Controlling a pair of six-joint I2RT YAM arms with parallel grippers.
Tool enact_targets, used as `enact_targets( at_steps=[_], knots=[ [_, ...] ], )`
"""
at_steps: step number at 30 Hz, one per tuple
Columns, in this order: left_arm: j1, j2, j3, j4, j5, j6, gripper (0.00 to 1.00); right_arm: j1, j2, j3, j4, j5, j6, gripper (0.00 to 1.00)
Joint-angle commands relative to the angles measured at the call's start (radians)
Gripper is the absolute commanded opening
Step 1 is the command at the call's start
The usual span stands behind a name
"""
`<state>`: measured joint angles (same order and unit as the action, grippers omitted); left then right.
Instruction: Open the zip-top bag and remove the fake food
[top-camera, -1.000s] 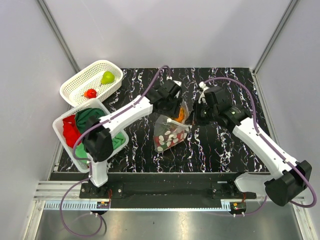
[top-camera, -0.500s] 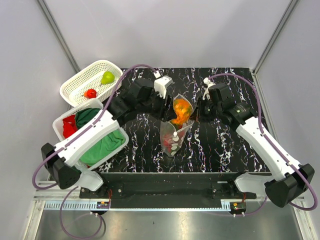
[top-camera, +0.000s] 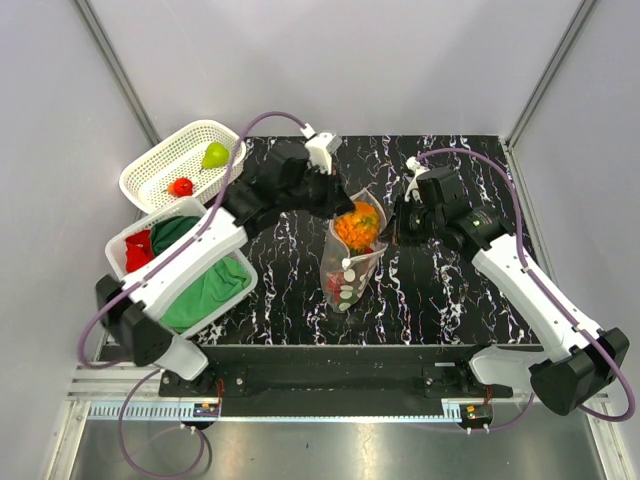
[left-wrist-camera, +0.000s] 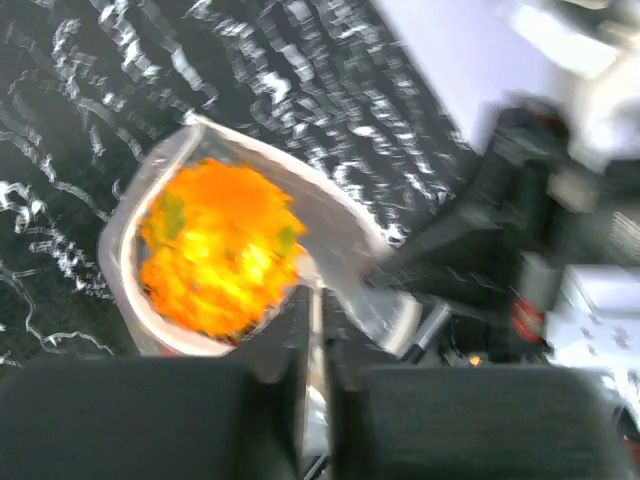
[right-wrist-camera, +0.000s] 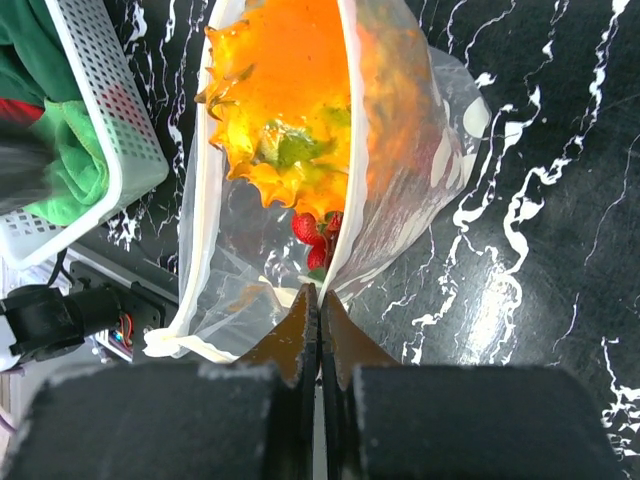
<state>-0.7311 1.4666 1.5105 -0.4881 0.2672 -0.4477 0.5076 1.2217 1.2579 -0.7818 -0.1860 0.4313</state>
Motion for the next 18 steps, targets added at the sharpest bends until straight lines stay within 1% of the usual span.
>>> enact_targets(
  at_steps=[1, 2, 4, 5, 7, 8, 9, 10, 12, 16, 18],
  knots=[
    [-0.02, 0.096, 0.089, -0.093, -0.126, -0.019, 0.4, -0.004, -0.028, -0.008, 0.029, -0.033, 0.006, 0.0],
    [-0.051, 0.104, 0.1, -0.11, -0.22, 0.006, 0.56, -0.004, -0.024, -0.006, 0.027, -0.033, 0.006, 0.0],
    [-0.073, 0.12, 0.12, -0.145, -0.298, 0.021, 0.73, -0.004, -0.021, 0.003, 0.027, -0.035, 0.006, 0.0],
    [-0.088, 0.12, 0.119, -0.152, -0.354, 0.029, 0.77, -0.004, -0.019, 0.006, 0.027, -0.035, 0.004, 0.0],
    [-0.1, 0.12, 0.111, -0.159, -0.403, 0.041, 0.79, -0.004, -0.019, 0.009, 0.029, -0.036, 0.003, 0.0],
    [-0.114, 0.12, 0.109, -0.158, -0.422, 0.056, 0.82, -0.004, -0.018, 0.011, 0.029, -0.039, 0.001, 0.0],
    [-0.122, 0.121, 0.112, -0.165, -0.439, 0.064, 0.89, -0.004, -0.016, 0.009, 0.027, -0.043, 0.003, 0.0],
    [-0.129, 0.123, 0.112, -0.165, -0.468, 0.069, 0.9, -0.004, -0.016, 0.011, 0.029, -0.049, 0.003, 0.0],
    [-0.143, 0.136, 0.112, -0.165, -0.48, 0.072, 0.91, -0.004, -0.011, 0.009, 0.029, -0.053, 0.003, 0.0],
    [-0.145, 0.173, 0.128, -0.156, -0.457, 0.05, 0.88, -0.004, -0.007, 0.015, 0.029, -0.061, 0.001, 0.0],
    [-0.145, 0.204, 0.146, -0.158, -0.457, 0.052, 0.89, -0.004, -0.001, 0.02, 0.027, -0.066, 0.001, 0.0]
  ],
)
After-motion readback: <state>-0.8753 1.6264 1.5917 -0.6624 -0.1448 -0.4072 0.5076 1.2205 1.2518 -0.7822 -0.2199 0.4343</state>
